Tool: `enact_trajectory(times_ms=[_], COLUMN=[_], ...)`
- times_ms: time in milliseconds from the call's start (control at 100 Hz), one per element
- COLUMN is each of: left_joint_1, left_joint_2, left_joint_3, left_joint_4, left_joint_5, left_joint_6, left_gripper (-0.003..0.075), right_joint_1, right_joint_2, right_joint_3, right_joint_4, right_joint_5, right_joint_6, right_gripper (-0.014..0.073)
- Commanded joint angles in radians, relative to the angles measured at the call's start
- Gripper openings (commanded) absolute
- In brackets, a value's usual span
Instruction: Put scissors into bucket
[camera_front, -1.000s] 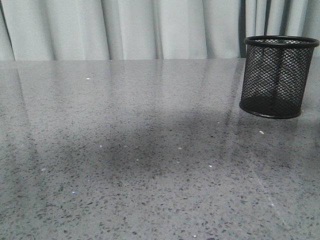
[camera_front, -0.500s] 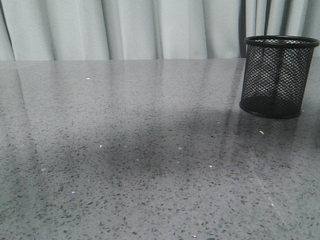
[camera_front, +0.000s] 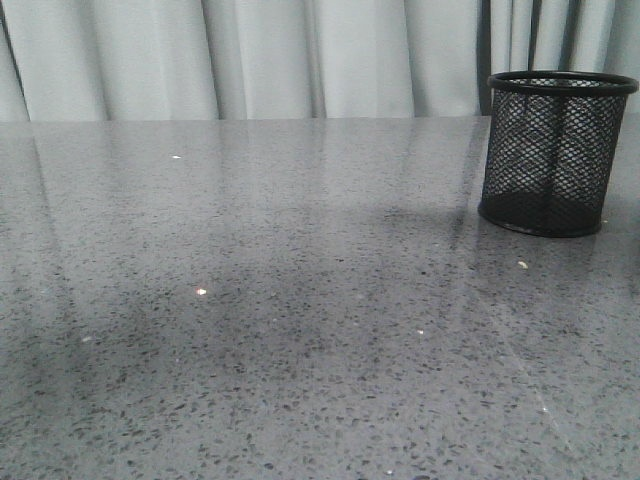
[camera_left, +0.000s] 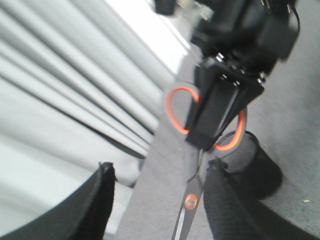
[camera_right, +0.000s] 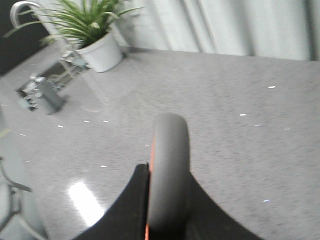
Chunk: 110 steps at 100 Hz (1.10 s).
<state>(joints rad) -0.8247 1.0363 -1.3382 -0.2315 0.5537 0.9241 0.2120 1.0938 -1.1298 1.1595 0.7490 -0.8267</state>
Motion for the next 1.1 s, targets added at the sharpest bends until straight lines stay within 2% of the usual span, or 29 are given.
enact_trajectory(times_ms=[0,110,230,330,410,480,610,800,1090], left_joint_1=[0.025,0.049,0.07,0.083,0.086,0.086,0.086,0.086,0.086], left_joint_2=[-0.068,-0.149,-0.243,-0.323,-0.378,-0.422,-0.5,-0.59,-0.628], left_joint_3=[-0.03,-0.009,0.042,0.107,0.167,0.228,0.342,0.451,0.472], left_joint_4=[-0.024,-0.024,-0.022,-0.022,-0.02,-0.02,-0.02,-0.024,-0.059], left_joint_5=[-0.013,0.038,0.052,0.033,0.032,0.032,0.032,0.029,0.029], left_joint_6=[-0.043,-0.09,-0.173,-0.238,-0.244,-0.269,-0.336,-0.391,-0.391], left_gripper=[0.0378,0.0262,0.0153,0.0134,0.0133,0.0133,0.0133,0.0133,0.0134], right_joint_1=[-0.028,-0.071,-0.119,-0.125,-0.123,-0.123,-0.123,-0.123,-0.121], right_joint_2=[-0.021,-0.003,0.052,0.112,0.134,0.139,0.139,0.17,0.316], right_joint_3=[-0.101,-0.219,-0.39,-0.513,-0.556,-0.559,-0.543,-0.526,-0.526], right_joint_4=[-0.041,-0.209,-0.459,-0.646,-0.779,-0.852,-0.909,-0.914,-0.914], right_joint_5=[0.003,0.118,0.359,0.54,0.545,0.545,0.545,0.545,0.545], right_joint_6=[0.041,0.158,0.312,0.414,0.523,0.563,0.582,0.582,0.582], right_gripper=[-0.0061,-0.0061,-0.0061,-0.0061,-0.0061,-0.0061,-0.0061,-0.0061,-0.0061])
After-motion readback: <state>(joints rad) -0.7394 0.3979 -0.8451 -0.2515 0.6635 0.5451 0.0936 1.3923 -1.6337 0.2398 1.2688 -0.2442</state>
